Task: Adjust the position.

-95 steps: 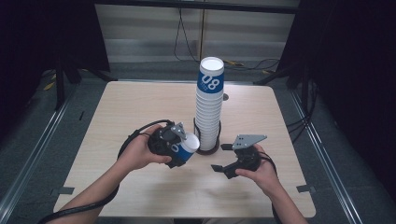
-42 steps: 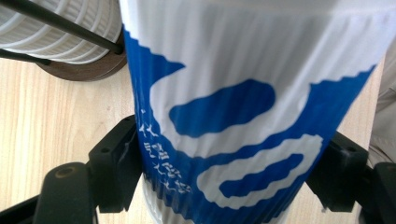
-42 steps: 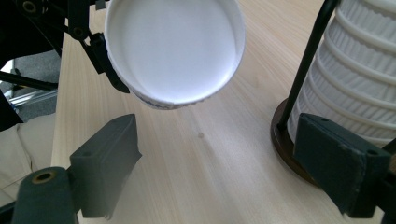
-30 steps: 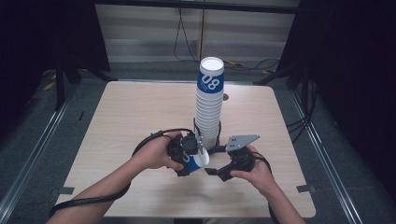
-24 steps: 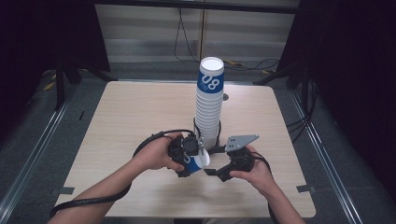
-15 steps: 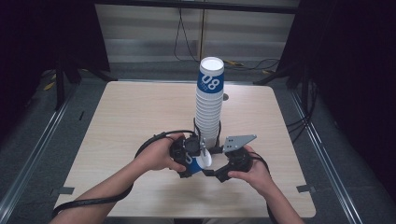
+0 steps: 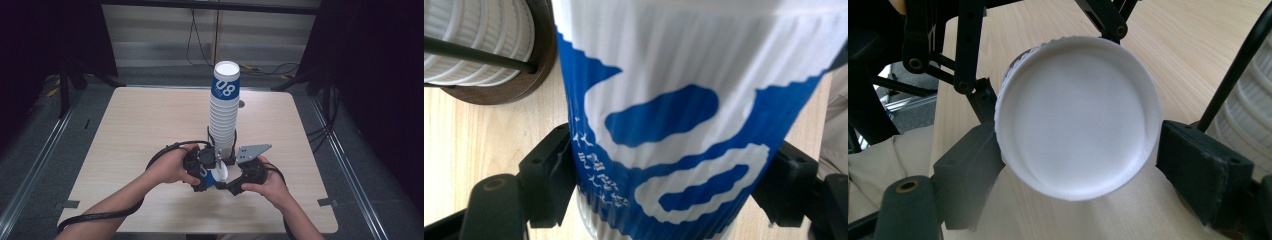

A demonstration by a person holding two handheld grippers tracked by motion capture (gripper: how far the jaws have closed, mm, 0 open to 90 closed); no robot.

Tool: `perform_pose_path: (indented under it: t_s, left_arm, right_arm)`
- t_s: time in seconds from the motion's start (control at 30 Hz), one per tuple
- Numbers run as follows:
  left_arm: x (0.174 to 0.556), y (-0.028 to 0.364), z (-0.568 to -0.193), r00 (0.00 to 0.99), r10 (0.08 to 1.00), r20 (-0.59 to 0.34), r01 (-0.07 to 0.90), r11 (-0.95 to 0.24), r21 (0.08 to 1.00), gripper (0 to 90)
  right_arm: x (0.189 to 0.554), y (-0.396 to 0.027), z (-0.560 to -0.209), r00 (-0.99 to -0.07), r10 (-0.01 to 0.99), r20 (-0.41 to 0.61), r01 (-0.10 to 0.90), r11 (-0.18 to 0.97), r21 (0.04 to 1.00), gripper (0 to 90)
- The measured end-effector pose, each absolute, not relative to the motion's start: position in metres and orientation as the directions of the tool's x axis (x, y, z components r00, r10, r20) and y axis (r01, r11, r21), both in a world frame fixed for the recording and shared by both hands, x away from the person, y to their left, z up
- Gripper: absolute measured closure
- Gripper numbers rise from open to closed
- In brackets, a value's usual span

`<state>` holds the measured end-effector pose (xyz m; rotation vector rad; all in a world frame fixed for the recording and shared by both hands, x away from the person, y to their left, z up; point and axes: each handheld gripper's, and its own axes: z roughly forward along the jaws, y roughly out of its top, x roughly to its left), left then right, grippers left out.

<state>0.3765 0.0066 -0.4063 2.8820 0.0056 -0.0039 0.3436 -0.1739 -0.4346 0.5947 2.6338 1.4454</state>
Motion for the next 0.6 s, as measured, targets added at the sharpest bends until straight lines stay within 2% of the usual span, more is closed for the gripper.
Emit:
perform_pose_path:
  t_s: [0.13,0.37,0.6]
  left_arm:
    - [0.378,0.007,-0.405,1.0,0.0,0.011,-0.003,-0.97,0.243,22.5]
    - [0.38,0.009,-0.403,0.999,0.002,0.036,-0.008,-0.956,0.293,21.1]
    - [0.383,0.019,-0.4,0.999,0.031,0.015,0.023,-0.92,0.391,17.9]
  right_arm:
    - [0.343,-0.174,-0.434,-0.925,0.36,0.118,0.29,0.472,0.832,27.5]
    - [0.343,-0.175,-0.43,-0.928,0.362,0.085,0.262,0.475,0.84,28.8]
    - [0.343,-0.182,-0.428,-0.926,0.368,0.087,0.262,0.457,0.85,28.9]
